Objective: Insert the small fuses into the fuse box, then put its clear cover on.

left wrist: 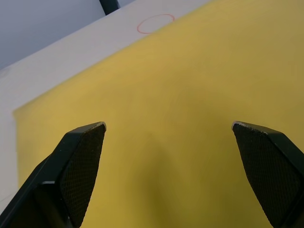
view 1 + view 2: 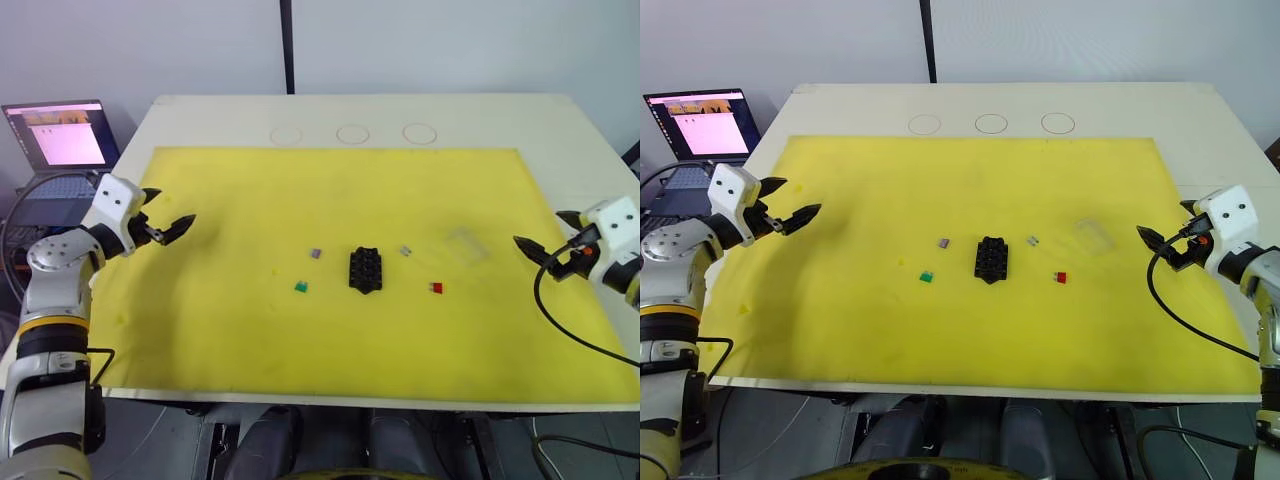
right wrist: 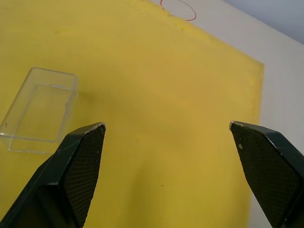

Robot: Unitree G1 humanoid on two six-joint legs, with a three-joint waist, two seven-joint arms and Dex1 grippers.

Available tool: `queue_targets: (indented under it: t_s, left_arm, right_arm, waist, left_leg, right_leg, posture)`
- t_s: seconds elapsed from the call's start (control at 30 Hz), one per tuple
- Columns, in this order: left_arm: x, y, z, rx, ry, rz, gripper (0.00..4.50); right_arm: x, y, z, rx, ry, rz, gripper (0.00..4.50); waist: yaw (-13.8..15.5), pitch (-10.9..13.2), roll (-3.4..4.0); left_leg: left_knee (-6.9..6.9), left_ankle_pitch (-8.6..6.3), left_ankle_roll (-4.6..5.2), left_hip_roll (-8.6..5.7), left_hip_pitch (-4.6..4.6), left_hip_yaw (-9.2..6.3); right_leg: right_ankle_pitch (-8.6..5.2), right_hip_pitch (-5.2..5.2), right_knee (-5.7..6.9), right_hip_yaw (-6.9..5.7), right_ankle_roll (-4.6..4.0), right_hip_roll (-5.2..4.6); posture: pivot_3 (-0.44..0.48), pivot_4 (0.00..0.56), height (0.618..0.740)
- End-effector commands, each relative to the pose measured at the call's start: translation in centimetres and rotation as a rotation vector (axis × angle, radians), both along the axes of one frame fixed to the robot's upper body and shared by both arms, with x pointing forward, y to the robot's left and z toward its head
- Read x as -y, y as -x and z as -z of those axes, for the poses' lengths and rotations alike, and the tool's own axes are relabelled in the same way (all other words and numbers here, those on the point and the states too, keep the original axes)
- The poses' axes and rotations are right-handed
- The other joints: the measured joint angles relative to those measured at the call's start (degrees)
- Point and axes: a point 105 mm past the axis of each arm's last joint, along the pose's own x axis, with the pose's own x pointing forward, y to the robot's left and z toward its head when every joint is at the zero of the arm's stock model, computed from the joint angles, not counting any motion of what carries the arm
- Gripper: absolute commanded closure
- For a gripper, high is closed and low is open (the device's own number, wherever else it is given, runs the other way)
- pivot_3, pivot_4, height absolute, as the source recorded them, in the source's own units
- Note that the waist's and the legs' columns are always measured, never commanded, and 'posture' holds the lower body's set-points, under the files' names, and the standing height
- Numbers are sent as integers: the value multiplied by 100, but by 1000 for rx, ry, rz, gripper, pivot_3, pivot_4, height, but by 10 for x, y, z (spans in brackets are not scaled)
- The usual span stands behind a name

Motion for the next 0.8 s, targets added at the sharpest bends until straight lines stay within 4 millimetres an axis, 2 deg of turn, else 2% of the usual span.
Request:
queue_targets:
  t_s: [0.03, 0.63, 0.8]
  left_arm:
    - [-6, 1, -18, 67, -89, 2, 0]
    - [-10, -3, -22, 73, -53, -14, 0]
    - [-11, -3, -22, 77, -56, -19, 0]
  right_arm:
    - [6, 1, -19, 58, 35, 17, 44]
    - [7, -2, -21, 65, 37, 22, 44]
    - [7, -3, -28, 86, 13, 24, 44]
  waist:
    - [-3, 0, 0]
    - [0, 0, 0]
    - [-15, 0, 0]
  left_leg:
    - [0, 0, 0, 0, 0, 0]
    - [0, 0, 0, 0, 0, 0]
    - [1, 0, 0, 0, 0, 1]
  right_leg:
    - [0, 0, 0, 0, 0, 0]
    - [0, 0, 1, 0, 0, 0]
    - [0, 0, 1, 0, 0, 0]
  posture:
    - [0, 150, 740]
    - [0, 150, 740]
    - [0, 150, 740]
